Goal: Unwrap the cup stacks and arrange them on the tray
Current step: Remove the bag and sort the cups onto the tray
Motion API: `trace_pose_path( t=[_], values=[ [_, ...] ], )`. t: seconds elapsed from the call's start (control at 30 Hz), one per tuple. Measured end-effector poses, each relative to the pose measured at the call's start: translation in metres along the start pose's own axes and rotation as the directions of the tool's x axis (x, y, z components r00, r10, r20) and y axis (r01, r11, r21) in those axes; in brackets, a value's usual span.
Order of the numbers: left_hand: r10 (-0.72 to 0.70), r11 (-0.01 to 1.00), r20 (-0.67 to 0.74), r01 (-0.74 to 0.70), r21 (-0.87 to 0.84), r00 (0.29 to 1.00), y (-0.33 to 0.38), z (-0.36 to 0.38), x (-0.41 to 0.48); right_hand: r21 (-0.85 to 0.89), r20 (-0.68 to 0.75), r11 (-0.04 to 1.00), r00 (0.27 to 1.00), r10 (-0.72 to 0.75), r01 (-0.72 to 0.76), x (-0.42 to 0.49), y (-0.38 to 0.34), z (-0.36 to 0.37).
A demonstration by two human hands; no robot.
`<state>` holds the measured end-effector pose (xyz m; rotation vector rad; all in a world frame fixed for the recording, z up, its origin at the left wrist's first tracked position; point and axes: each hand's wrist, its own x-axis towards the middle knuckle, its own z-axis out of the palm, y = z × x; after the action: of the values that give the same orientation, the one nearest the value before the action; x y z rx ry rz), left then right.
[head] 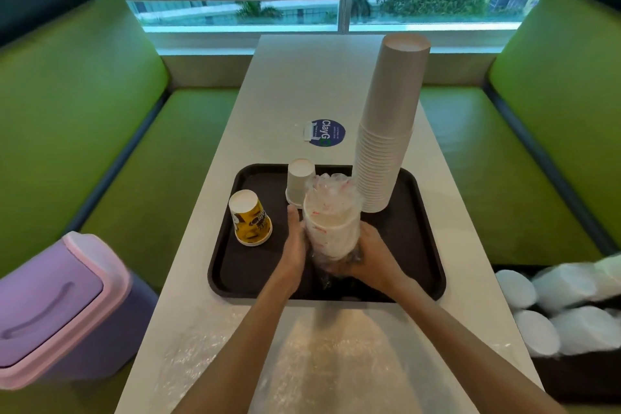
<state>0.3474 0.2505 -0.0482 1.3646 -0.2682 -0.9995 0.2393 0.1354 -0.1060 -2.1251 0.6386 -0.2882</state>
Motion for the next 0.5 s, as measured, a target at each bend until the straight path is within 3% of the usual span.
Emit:
trace_pose_path(
  t=[0.07, 0.17, 0.37, 0.5],
  values=[
    [0.083, 0.997, -0.017, -0.083, 0.004, 0.996, 0.013, -0.003, -0.002, -0.006, 0.0, 1.0, 1.0, -0.003, 0.003, -0.004, -0.007, -0.012],
    [0.166, 0.985, -0.05, -0.168, -0.028, 0.985, 0.034, 0.001, -0.01, 0.129, -0.091, 0.989, 0.994, -0.056, 0.068, -0.015, -0.032, -0.026],
    [0.189, 0.979, 0.036, -0.185, -0.089, 0.981, 0.051, 0.016, -0.016, 0.199, -0.216, 0.97, 0.972, -0.094, 0.138, -0.007, -0.07, -0.025],
    [0.187, 0.981, 0.051, -0.184, -0.054, 0.981, 0.047, 0.025, -0.021, 0.244, -0.195, 0.967, 0.981, -0.025, 0.074, -0.009, -0.061, -0.02]
  ],
)
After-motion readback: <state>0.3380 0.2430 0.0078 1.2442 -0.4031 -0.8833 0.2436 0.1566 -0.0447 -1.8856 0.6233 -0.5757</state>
